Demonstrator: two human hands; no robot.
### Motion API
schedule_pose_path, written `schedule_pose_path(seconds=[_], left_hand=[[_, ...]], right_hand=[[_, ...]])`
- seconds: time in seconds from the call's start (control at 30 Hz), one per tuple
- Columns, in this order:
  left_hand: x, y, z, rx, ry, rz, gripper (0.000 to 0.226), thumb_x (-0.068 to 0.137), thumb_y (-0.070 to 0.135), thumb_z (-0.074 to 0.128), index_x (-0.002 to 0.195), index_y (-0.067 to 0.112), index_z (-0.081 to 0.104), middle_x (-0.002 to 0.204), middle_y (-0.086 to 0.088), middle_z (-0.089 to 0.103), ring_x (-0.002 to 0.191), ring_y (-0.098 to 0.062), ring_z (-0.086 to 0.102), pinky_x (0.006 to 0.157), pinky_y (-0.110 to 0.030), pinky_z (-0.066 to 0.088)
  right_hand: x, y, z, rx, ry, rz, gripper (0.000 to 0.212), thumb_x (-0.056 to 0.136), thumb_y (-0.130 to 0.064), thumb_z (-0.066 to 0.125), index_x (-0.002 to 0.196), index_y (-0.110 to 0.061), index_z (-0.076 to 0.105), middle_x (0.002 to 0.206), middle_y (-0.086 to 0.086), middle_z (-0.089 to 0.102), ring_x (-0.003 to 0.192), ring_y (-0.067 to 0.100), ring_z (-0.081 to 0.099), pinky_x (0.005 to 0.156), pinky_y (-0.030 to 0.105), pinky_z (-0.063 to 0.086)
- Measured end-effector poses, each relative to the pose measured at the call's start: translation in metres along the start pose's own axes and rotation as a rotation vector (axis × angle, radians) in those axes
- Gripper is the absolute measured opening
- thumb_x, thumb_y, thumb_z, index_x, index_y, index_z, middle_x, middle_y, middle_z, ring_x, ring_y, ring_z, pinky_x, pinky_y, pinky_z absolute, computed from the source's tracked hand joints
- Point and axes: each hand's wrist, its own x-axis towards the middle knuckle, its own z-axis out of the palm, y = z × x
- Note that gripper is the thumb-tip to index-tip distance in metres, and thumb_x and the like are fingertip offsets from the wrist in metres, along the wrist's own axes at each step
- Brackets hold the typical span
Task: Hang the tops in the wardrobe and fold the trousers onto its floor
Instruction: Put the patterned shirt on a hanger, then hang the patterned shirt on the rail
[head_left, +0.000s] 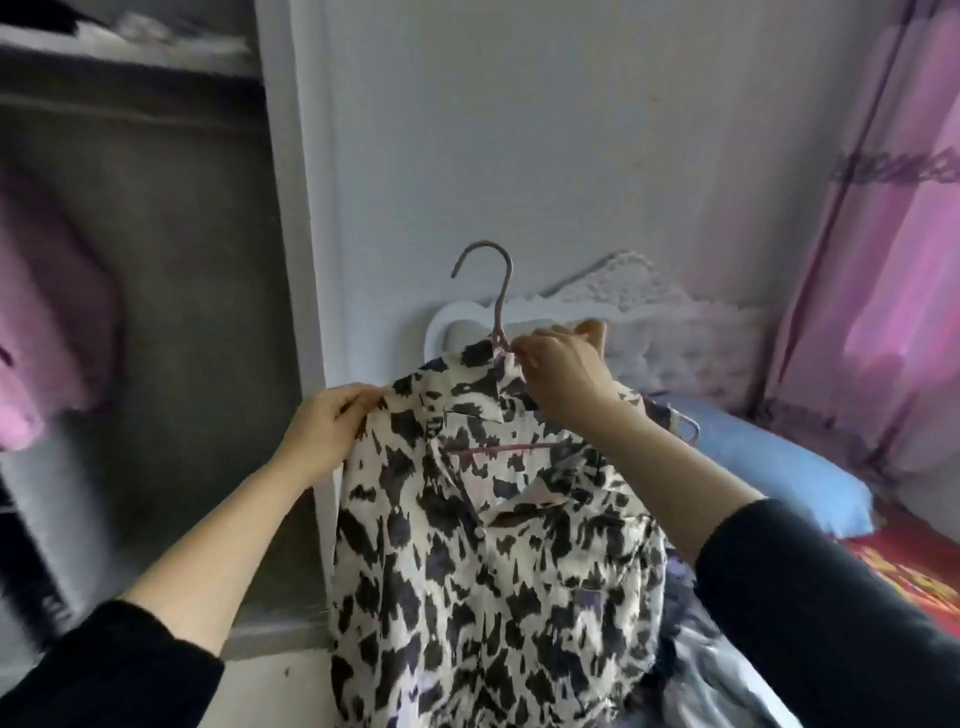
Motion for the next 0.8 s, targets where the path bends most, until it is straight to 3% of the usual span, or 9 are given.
schedule_pose_path(seconds=[0.13,0.23,0.33,0.4,0.5,0.6,0.67,0.7,0.8], left_hand=[[0.010,-0.057,-0.080,0.084,0.096,-0.032,0.025,0.099,0.026,0.049,0.109,0.025,0.072,0.102,0.014,0.069,0.093,0.003,0.061,0.079,-0.017,0.048],[0.016,-0.090,-0.136,0.086,0.220,-0.044,0.020,0.096,0.026,0.056,0.103,0.023,0.074,0.091,0.025,0.069,0.084,0.015,0.059,0.074,-0.010,0.048],[0.021,-0.114,-0.182,0.011,0.263,-0.128,0.011,0.090,0.024,0.065,0.091,0.026,0.075,0.079,0.033,0.068,0.077,0.019,0.060,0.069,-0.007,0.047],[0.025,-0.129,-0.207,-0.135,0.300,-0.225,0.009,0.086,0.025,0.069,0.087,0.031,0.075,0.088,0.020,0.073,0.084,0.011,0.064,0.079,-0.018,0.049],[0.035,-0.145,-0.242,-0.335,0.441,-0.323,0.014,0.087,0.016,0.067,0.093,0.027,0.073,0.093,0.007,0.074,0.098,-0.004,0.065,0.099,-0.027,0.044],[0.043,-0.164,-0.264,-0.192,0.505,-0.361,0.016,0.088,0.016,0.067,0.098,0.026,0.072,0.090,0.015,0.071,0.099,-0.003,0.061,0.079,-0.009,0.041],[0.052,-0.180,-0.276,-0.080,0.530,-0.364,0.015,0.088,0.020,0.068,0.101,0.026,0.072,0.093,0.016,0.070,0.096,0.000,0.060,0.070,-0.005,0.040],[0.058,-0.186,-0.278,-0.007,0.539,-0.372,0.017,0.087,0.024,0.068,0.104,0.025,0.072,0.095,0.014,0.069,0.094,-0.002,0.060,0.073,-0.009,0.044],[0.085,-0.213,-0.292,0.378,0.531,-0.429,0.030,0.087,0.038,0.067,0.117,0.032,0.065,0.089,0.010,0.069,0.096,-0.020,0.062,0.093,-0.043,0.047]], right_hand=[[0.041,-0.060,0.051,0.008,-0.072,0.022,0.021,0.096,-0.017,0.053,0.088,-0.029,0.068,0.077,-0.007,0.065,0.084,0.018,0.059,0.090,0.038,0.017],[0.072,-0.104,0.085,0.113,-0.084,0.031,0.028,0.092,-0.010,0.047,0.091,-0.023,0.072,0.081,-0.001,0.070,0.082,0.022,0.062,0.080,0.035,0.019],[0.106,-0.147,0.107,0.299,-0.127,0.026,0.027,0.093,-0.015,0.050,0.103,-0.022,0.074,0.097,0.003,0.074,0.088,0.029,0.065,0.090,0.038,0.041],[0.128,-0.172,0.119,0.368,-0.123,0.015,0.024,0.093,-0.019,0.054,0.106,-0.022,0.074,0.101,0.003,0.074,0.090,0.030,0.066,0.090,0.044,0.050],[0.162,-0.201,0.138,0.364,-0.165,-0.005,0.023,0.092,-0.020,0.054,0.098,-0.019,0.075,0.095,0.002,0.074,0.084,0.030,0.066,0.081,0.040,0.054],[0.191,-0.223,0.157,0.470,-0.178,0.021,0.020,0.091,-0.018,0.058,0.082,-0.018,0.075,0.074,0.006,0.067,0.069,0.030,0.058,0.063,0.031,0.051],[0.211,-0.244,0.171,0.546,-0.183,-0.005,0.018,0.093,-0.022,0.060,0.090,-0.020,0.078,0.076,0.006,0.068,0.068,0.026,0.058,0.059,0.028,0.048],[0.218,-0.253,0.176,0.572,-0.190,-0.031,0.018,0.093,-0.024,0.061,0.095,-0.021,0.078,0.075,0.004,0.068,0.065,0.022,0.056,0.055,0.024,0.044],[0.249,-0.285,0.202,0.668,-0.179,-0.085,0.018,0.094,-0.022,0.061,0.099,-0.020,0.077,0.065,-0.007,0.062,0.057,0.010,0.049,0.049,0.016,0.032]])
